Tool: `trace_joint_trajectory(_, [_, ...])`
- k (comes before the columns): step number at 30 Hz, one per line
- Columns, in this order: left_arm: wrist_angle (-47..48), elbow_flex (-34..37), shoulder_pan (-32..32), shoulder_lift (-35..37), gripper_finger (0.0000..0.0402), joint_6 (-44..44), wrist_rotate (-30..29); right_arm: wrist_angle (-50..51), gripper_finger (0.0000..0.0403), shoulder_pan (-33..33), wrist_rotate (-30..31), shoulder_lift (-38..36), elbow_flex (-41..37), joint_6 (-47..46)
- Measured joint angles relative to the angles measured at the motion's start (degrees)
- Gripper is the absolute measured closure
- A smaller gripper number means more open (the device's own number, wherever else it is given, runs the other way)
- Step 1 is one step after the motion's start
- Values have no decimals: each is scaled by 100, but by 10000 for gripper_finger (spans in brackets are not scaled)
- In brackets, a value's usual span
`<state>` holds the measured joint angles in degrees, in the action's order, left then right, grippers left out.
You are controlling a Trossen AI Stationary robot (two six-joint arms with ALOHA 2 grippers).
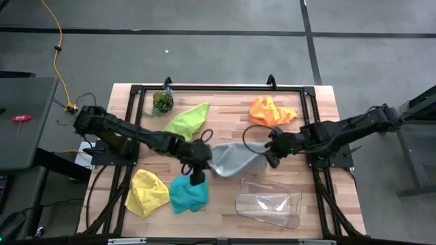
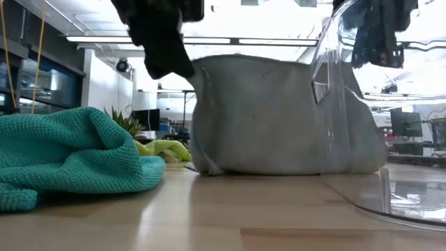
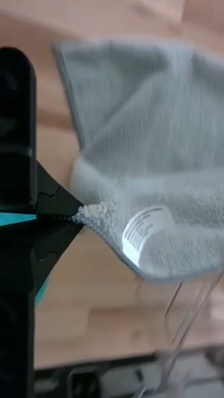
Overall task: Fold microfiber towels
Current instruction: Fold the gray cloth
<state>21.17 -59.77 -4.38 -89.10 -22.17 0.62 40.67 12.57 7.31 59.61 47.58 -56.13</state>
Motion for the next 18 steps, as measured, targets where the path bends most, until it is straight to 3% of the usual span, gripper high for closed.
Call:
trace_joint_trajectory(8, [-54,0,855,-243,401,337,-72,885,403,-462,493,-4,-9,-486])
trace_joint_trajectory(12, [100,-27,1220,-112,401,533,103,647,403,-619,571,-78,41,-159])
trace_joint_trajectory(18, [510,-447,1702,677,401,1369,13,700,403,-857,903,-221,711,778])
